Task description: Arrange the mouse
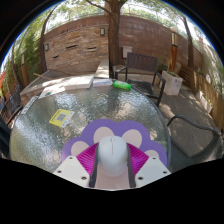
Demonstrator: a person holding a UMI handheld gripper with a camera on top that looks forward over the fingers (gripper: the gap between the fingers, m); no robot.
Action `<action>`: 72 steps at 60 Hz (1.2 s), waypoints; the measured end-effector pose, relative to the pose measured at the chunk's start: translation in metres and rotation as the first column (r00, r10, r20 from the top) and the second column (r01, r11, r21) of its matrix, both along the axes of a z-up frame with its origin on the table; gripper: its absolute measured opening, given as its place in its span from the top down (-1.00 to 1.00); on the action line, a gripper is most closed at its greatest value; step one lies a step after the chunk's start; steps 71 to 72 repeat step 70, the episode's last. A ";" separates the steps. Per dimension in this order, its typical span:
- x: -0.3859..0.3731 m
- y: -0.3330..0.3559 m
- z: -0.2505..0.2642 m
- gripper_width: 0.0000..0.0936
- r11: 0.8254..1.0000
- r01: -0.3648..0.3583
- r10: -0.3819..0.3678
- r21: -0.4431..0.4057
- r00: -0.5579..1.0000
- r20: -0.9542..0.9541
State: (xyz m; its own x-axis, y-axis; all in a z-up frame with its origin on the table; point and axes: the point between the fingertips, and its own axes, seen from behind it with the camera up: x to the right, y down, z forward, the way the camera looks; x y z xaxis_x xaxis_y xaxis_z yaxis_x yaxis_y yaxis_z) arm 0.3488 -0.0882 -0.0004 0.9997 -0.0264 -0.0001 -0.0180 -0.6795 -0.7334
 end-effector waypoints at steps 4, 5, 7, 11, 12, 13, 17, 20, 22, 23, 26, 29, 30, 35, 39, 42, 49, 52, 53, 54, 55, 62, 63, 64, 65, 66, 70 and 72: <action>-0.002 -0.006 -0.010 -0.08 0.999 -0.006 0.005 -0.044 1.000 -0.027; -0.005 -0.012 -0.012 -0.12 0.999 -0.003 0.001 -0.050 1.000 -0.028; -0.003 -0.016 -0.012 -0.26 0.999 0.000 -0.002 -0.045 1.000 -0.028; -0.005 -0.021 0.006 -0.78 1.000 -0.003 0.002 -0.022 1.000 -0.014; -0.004 -0.023 0.011 -0.85 1.000 0.001 -0.001 -0.017 1.000 -0.005; -0.004 -0.025 0.016 -0.82 1.000 0.001 -0.001 -0.011 1.000 0.002; -0.004 -0.036 0.040 -0.79 1.000 0.008 -0.009 0.014 1.000 0.023; -0.006 -0.047 0.058 -0.82 0.999 0.013 -0.014 0.033 0.999 0.030; -0.007 -0.055 0.073 -0.83 0.999 0.017 -0.019 0.045 0.999 0.038; -0.010 -0.061 0.080 -0.82 0.998 0.021 -0.023 0.051 0.999 0.042; -0.014 -0.077 0.098 -0.81 0.997 0.030 -0.034 0.066 0.998 0.051; -0.015 -0.096 0.117 -0.82 0.996 0.042 -0.047 0.077 0.997 0.064; -0.016 -0.102 0.123 -0.81 0.995 0.047 -0.053 0.084 0.996 0.070; -0.024 -0.135 0.151 -0.82 0.992 0.059 -0.070 0.112 0.993 0.099; -0.031 -0.161 0.168 -0.82 0.990 0.067 -0.081 0.124 0.990 0.114; -0.034 -0.182 0.180 -0.82 0.988 0.075 -0.091 0.135 0.989 0.119; -0.046 -0.216 0.197 -0.82 0.986 0.075 -0.094 0.149 0.987 0.130; -0.050 -0.227 0.199 -0.82 0.985 0.074 -0.095 0.153 0.986 0.137; -0.051 -0.230 0.200 -0.82 0.985 0.074 -0.095 0.154 0.986 0.136; -0.052 -0.235 0.203 -0.82 0.985 0.074 -0.096 0.155 0.986 0.135; -0.053 -0.238 0.204 -0.82 0.985 0.075 -0.097 0.156 0.986 0.134; -0.060 -0.252 0.209 -0.82 0.984 0.086 -0.105 0.155 0.987 0.122; -0.061 -0.253 0.210 -0.81 0.984 0.085 -0.105 0.157 0.987 0.120; -0.062 -0.254 0.212 -0.82 0.984 0.084 -0.103 0.156 0.988 0.118; -0.064 -0.255 0.213 -0.81 0.985 0.081 -0.099 0.154 0.988 0.115; -0.066 -0.255 0.213 -0.81 0.985 0.079 -0.096 0.152 0.989 0.113; -0.069 -0.256 0.212 -0.81 0.985 0.075 -0.093 0.155 0.989 0.113; -0.069 -0.256 0.212 -0.81 0.985 0.075 -0.093 0.155 0.989 0.113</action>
